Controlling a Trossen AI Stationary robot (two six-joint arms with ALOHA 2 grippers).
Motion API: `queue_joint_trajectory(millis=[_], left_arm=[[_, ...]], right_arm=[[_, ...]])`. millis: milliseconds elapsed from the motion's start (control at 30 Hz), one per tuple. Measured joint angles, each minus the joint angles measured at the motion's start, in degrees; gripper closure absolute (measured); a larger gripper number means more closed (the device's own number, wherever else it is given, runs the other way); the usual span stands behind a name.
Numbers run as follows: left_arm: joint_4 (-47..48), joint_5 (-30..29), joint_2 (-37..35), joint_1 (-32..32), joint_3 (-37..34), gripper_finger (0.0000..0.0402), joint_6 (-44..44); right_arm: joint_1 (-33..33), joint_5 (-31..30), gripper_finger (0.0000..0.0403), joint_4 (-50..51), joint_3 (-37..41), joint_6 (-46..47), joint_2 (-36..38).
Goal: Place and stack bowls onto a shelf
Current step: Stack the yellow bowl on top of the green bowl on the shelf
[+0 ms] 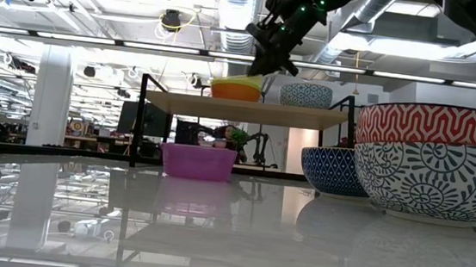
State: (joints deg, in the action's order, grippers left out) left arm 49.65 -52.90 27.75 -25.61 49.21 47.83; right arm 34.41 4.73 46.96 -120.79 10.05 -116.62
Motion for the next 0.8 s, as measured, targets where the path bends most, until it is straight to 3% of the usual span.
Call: queue_joint_trajectory(millis=[467,733,800], left_arm=[[0.0,0.0,0.0,0.0,0.0,0.0266,0.0],[0.1,0.0,0.0,0.0,0.0,0.0266,0.0],[0.6,0.0,0.0,0.0,0.0,0.0266,0.0]], right_arm=[[0.1,0.0,0.0318,-6.6,-0.3,0.0,1.5],[-0.3,2.4,0.0384,-5.3,0.2,-1.3,1.1],[-0.3,2.4,0.0385,-5.0,0.8,-1.5,1.1]])
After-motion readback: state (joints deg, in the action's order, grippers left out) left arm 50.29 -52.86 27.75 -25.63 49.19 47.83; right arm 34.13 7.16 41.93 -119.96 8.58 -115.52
